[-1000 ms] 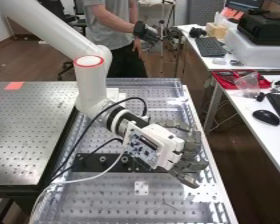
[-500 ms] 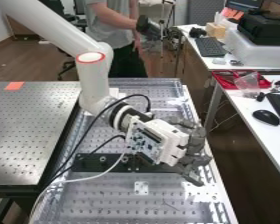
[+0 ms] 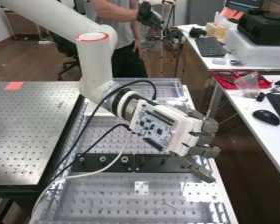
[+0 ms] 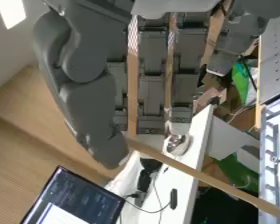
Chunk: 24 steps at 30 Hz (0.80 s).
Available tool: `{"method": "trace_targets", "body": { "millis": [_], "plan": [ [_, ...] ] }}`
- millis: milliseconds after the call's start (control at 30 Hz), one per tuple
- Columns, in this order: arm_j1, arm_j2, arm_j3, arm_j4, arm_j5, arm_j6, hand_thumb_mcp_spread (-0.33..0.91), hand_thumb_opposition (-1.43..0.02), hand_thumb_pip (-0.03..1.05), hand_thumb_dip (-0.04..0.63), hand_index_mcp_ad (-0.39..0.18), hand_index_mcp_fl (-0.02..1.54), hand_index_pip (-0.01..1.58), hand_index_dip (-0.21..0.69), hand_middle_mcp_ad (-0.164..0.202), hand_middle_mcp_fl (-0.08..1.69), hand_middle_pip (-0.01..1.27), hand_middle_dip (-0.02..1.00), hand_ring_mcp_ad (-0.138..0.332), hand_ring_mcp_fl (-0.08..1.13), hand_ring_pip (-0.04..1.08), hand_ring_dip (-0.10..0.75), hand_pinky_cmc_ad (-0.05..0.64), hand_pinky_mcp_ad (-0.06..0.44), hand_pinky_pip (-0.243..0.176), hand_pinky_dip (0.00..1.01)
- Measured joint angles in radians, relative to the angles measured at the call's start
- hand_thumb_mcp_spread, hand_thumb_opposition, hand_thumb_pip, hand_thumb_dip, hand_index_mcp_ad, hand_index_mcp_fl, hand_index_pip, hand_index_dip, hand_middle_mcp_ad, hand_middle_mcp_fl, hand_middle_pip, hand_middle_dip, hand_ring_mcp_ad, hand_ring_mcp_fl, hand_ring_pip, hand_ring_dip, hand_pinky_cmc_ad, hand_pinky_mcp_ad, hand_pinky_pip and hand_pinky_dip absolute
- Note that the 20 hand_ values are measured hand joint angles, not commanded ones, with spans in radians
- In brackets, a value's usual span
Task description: Grab the chopstick and place it in the clear container
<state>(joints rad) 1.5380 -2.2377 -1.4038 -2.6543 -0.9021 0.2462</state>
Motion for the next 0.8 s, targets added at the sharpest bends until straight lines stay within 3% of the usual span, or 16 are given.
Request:
{"method": "trace_targets", "body": {
  "millis": [433, 600, 800],
  "plan": [
    [-0.010, 0.079, 0.065, -0.107, -0.049, -0.127, 0.66, -1.02, 0.52, 0.262, -0.134, 0.90, 1.05, -0.012, 0.052, 1.08, 0.54, 0.65, 0.037, 0.88, 0.10, 0.545, 0.342, 0.265, 0.000, 0.18],
    [-0.010, 0.118, 0.072, -0.156, -0.054, -0.138, 0.66, -1.03, 0.52, 0.262, -0.133, 0.93, 1.02, 0.000, 0.054, 1.09, 0.54, 0.65, 0.031, 0.90, 0.10, 0.543, 0.346, 0.278, 0.002, 0.18],
    [0.009, 0.155, 0.060, -0.227, -0.033, -0.102, 0.66, -1.04, 0.53, 0.262, -0.133, 0.94, 1.02, 0.000, 0.051, 1.14, 0.54, 0.65, 0.030, 0.90, 0.09, 0.543, 0.342, 0.281, 0.002, 0.18]
  ]
}}
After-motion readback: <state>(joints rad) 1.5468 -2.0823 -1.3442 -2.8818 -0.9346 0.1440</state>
